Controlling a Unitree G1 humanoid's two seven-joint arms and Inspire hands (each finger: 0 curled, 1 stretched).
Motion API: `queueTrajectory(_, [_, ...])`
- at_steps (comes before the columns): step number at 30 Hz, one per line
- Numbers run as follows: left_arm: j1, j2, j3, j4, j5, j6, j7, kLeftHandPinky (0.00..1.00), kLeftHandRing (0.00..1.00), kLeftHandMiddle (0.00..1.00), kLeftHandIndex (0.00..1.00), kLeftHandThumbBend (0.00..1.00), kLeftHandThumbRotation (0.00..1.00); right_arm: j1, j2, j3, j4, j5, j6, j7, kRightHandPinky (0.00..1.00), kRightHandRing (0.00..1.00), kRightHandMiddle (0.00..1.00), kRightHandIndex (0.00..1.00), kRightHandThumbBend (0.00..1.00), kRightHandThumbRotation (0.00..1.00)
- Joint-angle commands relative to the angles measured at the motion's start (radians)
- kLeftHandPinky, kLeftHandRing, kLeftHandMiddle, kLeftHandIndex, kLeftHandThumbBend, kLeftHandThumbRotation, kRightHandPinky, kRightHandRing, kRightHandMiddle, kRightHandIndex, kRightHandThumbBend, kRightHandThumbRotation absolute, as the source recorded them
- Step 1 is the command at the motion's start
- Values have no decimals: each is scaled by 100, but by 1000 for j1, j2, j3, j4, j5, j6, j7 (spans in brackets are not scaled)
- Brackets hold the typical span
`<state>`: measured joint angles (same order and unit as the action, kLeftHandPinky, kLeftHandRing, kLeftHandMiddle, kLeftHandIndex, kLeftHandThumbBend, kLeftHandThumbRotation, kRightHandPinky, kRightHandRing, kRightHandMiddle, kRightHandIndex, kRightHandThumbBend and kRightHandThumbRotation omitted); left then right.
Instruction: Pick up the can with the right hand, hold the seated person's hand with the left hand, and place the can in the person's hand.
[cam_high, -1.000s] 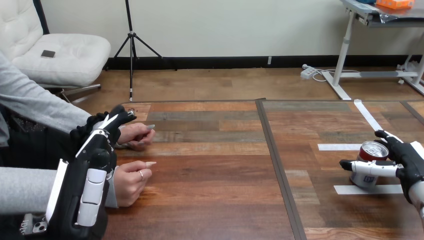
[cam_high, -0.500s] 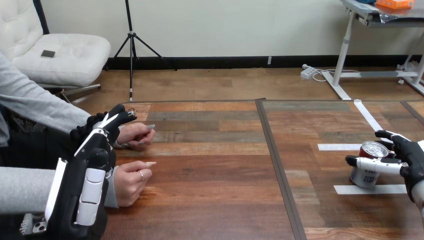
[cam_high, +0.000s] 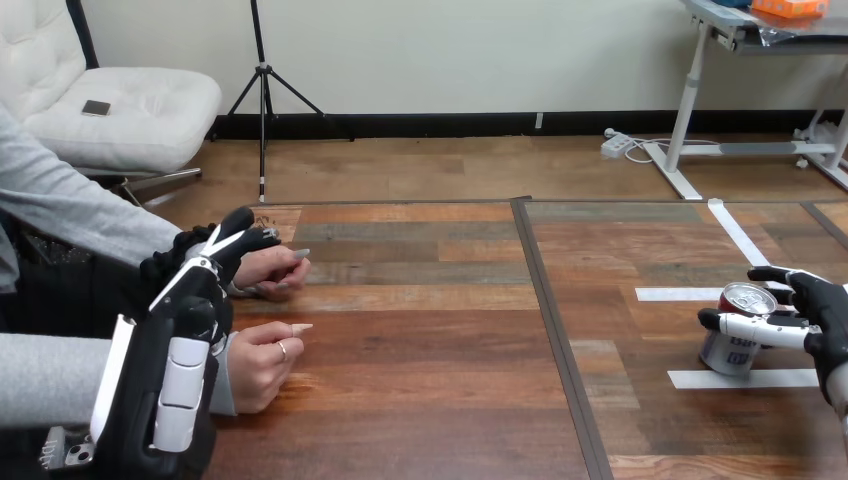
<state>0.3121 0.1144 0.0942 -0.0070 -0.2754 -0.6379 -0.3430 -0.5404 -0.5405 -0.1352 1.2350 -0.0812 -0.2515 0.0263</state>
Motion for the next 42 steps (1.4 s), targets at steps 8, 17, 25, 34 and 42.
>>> queueTrajectory(8, [-49,-2,1,-18,-9,-14,-7,100,100,94,72,70,95,-67,12,-4,1,3,-5,-25,55,62,65,70,79,0])
queueTrajectory(17, [-59,-1,6,-4,-12,-24,-12,100,100,94,70,69,95,-72,13,-1,-1,2,6,-27,52,59,62,67,79,0])
queueTrajectory(25, [-58,-3,10,-6,4,-23,1,100,100,93,69,70,96,-76,10,6,-4,-3,11,-24,51,58,61,65,81,0])
queueTrajectory(34, [-62,0,7,-3,-9,-25,-6,100,100,92,67,70,97,-78,5,14,-7,-11,13,-16,51,57,60,63,83,0])
queueTrajectory(42, [-62,-1,10,-3,-5,-23,-1,100,100,92,67,71,97,-78,1,27,-7,-25,8,-30,50,55,57,60,83,0])
